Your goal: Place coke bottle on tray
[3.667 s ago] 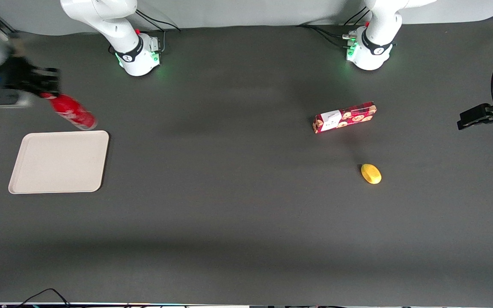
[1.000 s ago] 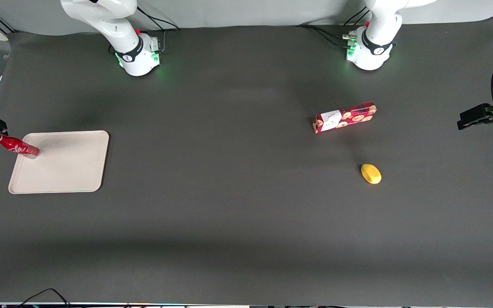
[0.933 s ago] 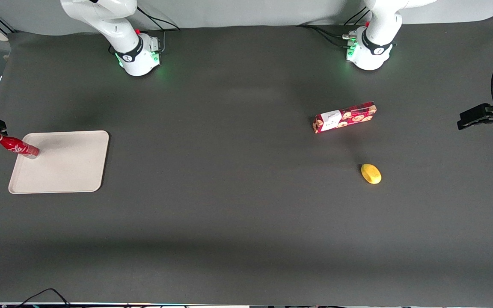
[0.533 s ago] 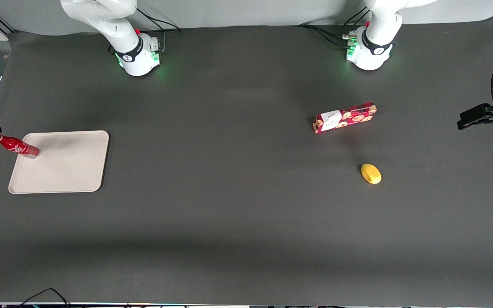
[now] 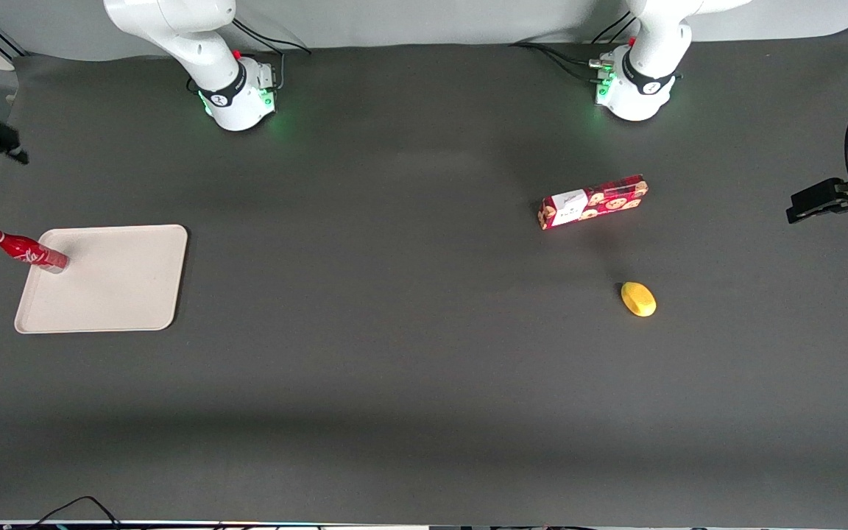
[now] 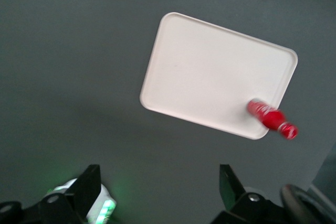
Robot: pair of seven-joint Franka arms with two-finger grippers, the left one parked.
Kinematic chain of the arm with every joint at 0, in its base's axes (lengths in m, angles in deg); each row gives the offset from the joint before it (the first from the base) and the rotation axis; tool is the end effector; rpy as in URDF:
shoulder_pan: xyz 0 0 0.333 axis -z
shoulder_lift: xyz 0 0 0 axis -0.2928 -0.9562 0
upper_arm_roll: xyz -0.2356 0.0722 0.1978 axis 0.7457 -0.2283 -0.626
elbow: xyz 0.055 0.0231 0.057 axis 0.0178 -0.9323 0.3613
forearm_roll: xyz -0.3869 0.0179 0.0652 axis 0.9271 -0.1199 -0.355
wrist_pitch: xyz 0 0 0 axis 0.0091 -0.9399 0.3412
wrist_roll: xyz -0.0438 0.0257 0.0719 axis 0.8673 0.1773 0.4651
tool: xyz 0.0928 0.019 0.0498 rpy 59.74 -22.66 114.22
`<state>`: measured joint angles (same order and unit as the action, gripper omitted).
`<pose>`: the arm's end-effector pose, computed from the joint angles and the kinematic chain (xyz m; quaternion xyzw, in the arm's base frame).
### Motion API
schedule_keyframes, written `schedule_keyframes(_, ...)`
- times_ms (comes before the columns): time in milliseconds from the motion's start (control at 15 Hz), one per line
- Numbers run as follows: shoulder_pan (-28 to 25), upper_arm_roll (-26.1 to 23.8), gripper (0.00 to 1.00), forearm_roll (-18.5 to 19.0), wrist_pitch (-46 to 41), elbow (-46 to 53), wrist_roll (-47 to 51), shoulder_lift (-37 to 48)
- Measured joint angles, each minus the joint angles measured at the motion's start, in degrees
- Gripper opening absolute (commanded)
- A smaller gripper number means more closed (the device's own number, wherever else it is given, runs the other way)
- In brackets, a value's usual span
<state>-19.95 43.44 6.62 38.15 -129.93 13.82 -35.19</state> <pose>0.4457 -0.1329 0.5958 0.9891 0.1380 -0.0489 0.0157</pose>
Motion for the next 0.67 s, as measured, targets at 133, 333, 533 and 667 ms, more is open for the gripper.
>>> schedule_keyframes(133, -0.2, -7.1, 1.0, -2.5, -3.4, -0.5, 11.0, 3.9)
schedule_keyframes(333, -0.5, -15.1, 1.0, -5.1, -3.4, -1.8, 24.0, 5.1)
schedule_keyframes(533, -1.0, -18.1, 1.0, -6.0, 1.7, -4.1, 30.3, 3.9)
schedule_keyframes(667, -1.0, -18.4, 1.0, -6.1, 4.4, -4.7, 31.6, 2.2)
